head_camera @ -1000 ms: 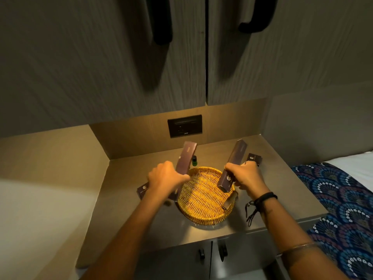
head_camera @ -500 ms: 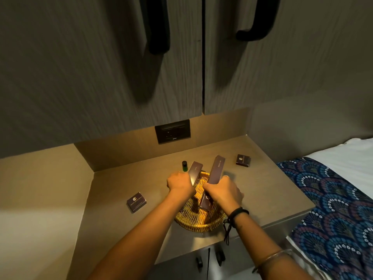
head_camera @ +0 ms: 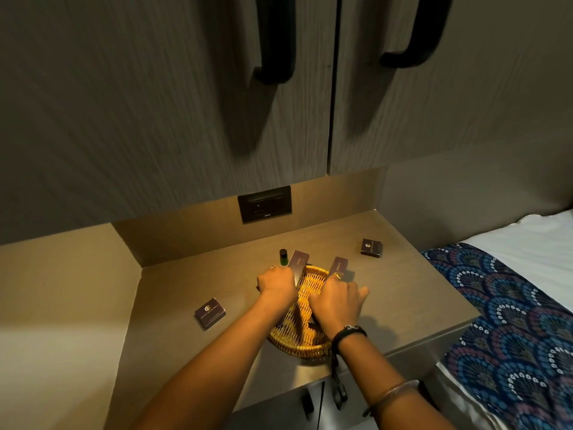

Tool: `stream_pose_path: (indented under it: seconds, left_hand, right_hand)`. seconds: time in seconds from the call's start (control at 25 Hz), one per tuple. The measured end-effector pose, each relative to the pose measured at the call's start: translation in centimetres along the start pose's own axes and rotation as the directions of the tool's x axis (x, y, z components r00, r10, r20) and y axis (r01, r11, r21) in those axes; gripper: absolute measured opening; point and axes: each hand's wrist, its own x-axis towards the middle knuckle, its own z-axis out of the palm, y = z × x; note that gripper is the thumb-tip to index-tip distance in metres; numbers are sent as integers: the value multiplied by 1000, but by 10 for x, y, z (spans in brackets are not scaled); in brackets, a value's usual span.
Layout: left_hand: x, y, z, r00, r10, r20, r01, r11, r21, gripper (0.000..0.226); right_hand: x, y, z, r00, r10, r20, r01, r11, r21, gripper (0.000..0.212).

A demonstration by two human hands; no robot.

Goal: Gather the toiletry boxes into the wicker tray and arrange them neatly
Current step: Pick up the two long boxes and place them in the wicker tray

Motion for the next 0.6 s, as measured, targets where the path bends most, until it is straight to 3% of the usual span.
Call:
stream_pose_path:
  seconds: [0.32,0.6]
  left_hand:
    - [-5,-5,-1,1000,2,8,-1,996,-84,43]
    - [-13,-5,0,1000,-6,-21,4,994,-105,43]
  right_hand:
    - [-6,-4,18,995,-23,93,39,983,-178,10]
    - [-8,-7,8,996,-62,66,77,965,-251,15]
